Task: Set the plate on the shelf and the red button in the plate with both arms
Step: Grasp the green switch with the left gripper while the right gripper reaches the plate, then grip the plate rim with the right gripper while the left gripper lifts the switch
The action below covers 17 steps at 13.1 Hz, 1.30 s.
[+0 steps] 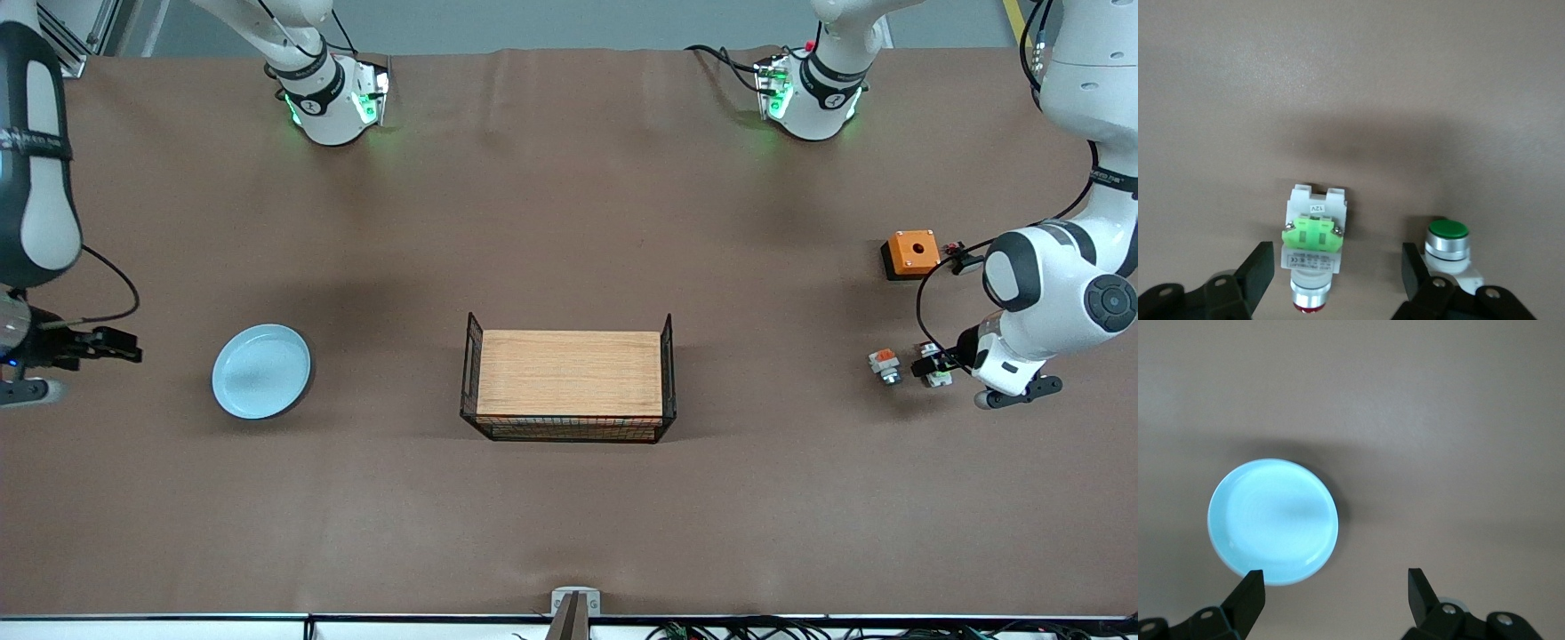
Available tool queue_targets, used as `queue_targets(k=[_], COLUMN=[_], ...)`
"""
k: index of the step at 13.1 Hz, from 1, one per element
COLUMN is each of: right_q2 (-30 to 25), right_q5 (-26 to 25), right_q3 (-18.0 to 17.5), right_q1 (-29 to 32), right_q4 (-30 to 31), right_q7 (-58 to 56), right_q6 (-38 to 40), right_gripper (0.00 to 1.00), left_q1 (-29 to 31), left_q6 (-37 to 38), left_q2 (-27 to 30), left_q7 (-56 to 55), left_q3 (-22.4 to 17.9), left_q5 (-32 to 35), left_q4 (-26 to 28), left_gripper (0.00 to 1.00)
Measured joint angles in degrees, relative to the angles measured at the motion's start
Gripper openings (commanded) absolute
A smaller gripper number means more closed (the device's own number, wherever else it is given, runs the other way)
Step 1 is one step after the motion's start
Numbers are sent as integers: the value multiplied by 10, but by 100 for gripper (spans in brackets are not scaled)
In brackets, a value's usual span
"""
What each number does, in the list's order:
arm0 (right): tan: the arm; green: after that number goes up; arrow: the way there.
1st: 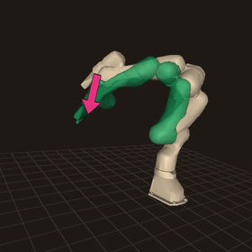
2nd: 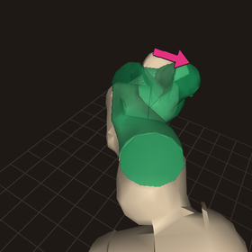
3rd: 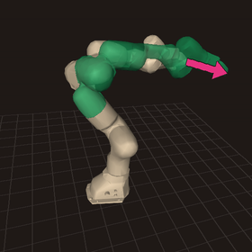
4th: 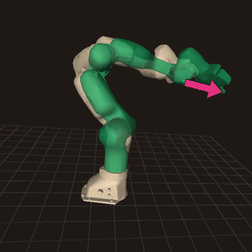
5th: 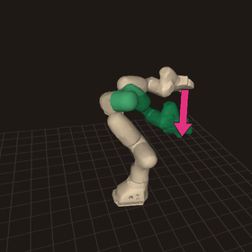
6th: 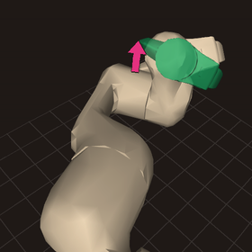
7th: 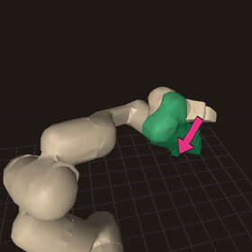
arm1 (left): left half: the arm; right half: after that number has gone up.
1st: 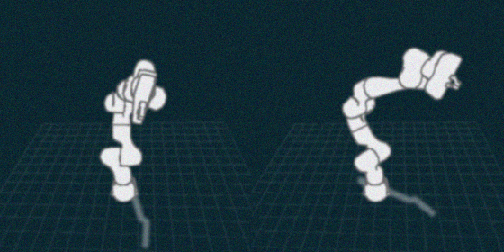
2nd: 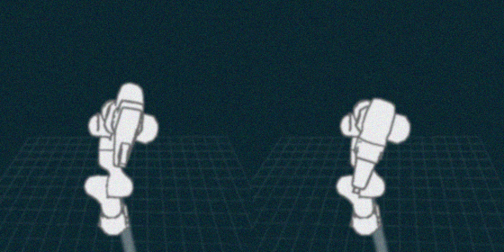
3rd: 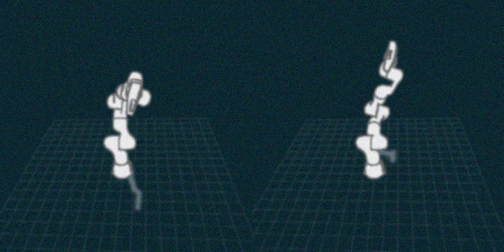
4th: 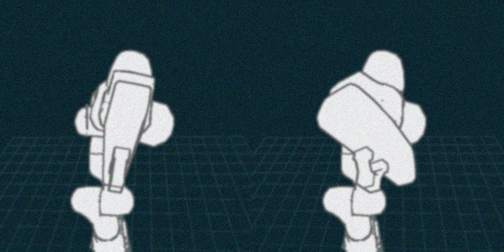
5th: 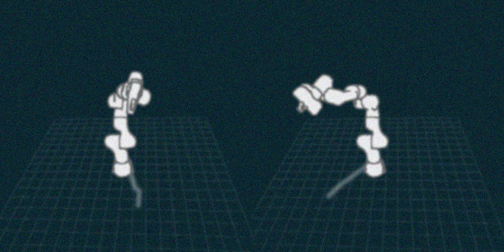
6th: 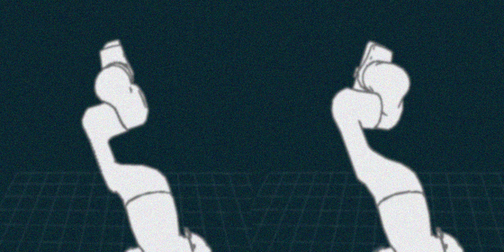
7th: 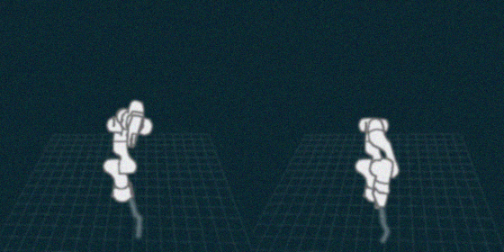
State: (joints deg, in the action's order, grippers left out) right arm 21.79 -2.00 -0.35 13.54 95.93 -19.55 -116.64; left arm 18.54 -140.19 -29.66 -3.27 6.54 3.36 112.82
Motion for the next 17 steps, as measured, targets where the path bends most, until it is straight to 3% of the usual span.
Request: queue_targets(k=[2,5,7,9,10,13,17], right_q2=[34,86,110,119,119,119,117], right_q5=[6,23,25,25,26,27,28], right_q3=[0,0,0,0,0,1,0], right_q1=[5,12,13,13,13,15,18], right_q4=[17,20,22,35,45,79,121], right_q7=[0,7,31,46,48,56,112], right_q6=[-67,-122,-135,-136,-139,-181,-203], right_gripper=[96,96,96,96,96,96,89], left_q1=[9,22,23,22,21,21,19], left_q6=[0,-1,-9,-15,-16,-4,143], left_q2=[-2,-11,-19,-23,-21,15,127], left_q7=[15,32,33,33,33,33,33], left_q3=[0,-1,0,1,3,14,56], left_q5=[0,0,0,0,0,0,0], left_q4=[0,1,1,1,-1,-19,-68], left_gripper=[79,62,27,5,1,0,0])
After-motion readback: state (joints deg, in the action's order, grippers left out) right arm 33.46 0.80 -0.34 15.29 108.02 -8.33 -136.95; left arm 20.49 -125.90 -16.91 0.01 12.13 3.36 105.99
